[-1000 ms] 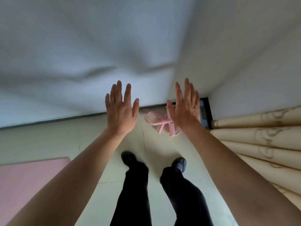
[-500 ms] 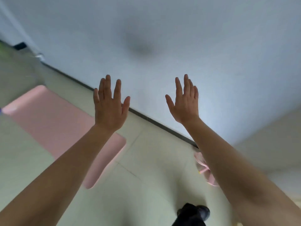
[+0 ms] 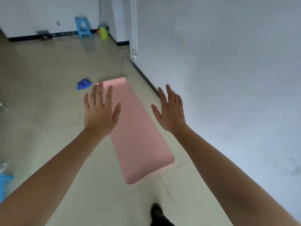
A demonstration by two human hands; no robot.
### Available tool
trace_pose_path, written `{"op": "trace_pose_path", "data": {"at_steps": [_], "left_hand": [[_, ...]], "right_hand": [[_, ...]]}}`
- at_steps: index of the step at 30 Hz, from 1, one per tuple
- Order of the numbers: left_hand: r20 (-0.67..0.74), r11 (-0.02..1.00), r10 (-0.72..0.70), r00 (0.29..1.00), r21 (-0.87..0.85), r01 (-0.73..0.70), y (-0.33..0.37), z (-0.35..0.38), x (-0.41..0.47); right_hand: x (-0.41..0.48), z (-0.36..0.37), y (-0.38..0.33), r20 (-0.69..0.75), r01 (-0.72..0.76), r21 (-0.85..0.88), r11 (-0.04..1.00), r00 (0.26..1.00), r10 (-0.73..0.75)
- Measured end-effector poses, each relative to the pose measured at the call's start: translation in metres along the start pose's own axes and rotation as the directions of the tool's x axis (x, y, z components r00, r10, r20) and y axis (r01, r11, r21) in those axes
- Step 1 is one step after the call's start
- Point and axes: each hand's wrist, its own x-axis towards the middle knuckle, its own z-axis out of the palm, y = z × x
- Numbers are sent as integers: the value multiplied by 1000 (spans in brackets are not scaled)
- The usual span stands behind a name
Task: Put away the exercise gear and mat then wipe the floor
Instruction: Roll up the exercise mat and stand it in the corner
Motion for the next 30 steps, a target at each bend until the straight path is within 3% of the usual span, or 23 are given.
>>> {"op": "trace_pose_path", "data": {"at_steps": [8,16,22,30], "left_hand": [[119,982,-191,974,42,187,-112,58,91],[3,957,-264,965,127,261,-267,81,184],[69,967,-230,971,128,220,-417,139,240],[132,987,-123,984,116,108,-592,178,365]], "right_hand": [[152,107,-55,57,47,88,995,997,-53],[310,198,-185,112,157,166,973,978,-177],[404,302,-289,168,195,139,971,962,-217],[538,380,-386,158,52,99,994,985,-67]]}}
